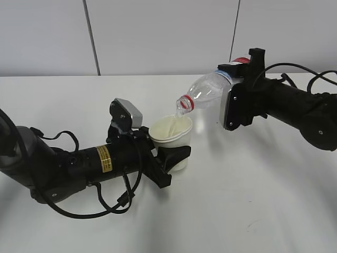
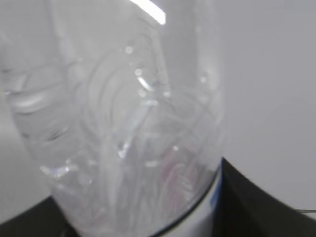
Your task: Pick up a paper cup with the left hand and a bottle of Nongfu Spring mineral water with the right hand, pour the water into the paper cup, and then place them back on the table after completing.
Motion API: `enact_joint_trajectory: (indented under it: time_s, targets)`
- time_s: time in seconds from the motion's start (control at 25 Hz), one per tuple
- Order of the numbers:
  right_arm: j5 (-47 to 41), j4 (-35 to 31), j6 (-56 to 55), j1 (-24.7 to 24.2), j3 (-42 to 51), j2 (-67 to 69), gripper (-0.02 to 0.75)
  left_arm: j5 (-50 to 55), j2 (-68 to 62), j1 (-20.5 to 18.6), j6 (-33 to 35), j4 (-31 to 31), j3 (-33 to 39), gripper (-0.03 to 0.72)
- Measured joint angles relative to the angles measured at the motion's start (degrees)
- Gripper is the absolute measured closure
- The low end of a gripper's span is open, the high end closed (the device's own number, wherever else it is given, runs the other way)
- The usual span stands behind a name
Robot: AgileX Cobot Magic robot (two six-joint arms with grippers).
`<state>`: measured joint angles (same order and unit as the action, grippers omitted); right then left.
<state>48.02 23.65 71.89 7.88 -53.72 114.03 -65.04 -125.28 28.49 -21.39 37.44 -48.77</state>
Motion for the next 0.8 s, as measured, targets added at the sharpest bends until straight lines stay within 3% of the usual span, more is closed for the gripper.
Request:
enact_joint_trajectory:
  time_s: [0.8]
  targets:
    - [0.37,0.0,1.22,0.0,0.0,0.0,0.356,0.39,0.0,0.0,0.0,0.0,0.0,0.311]
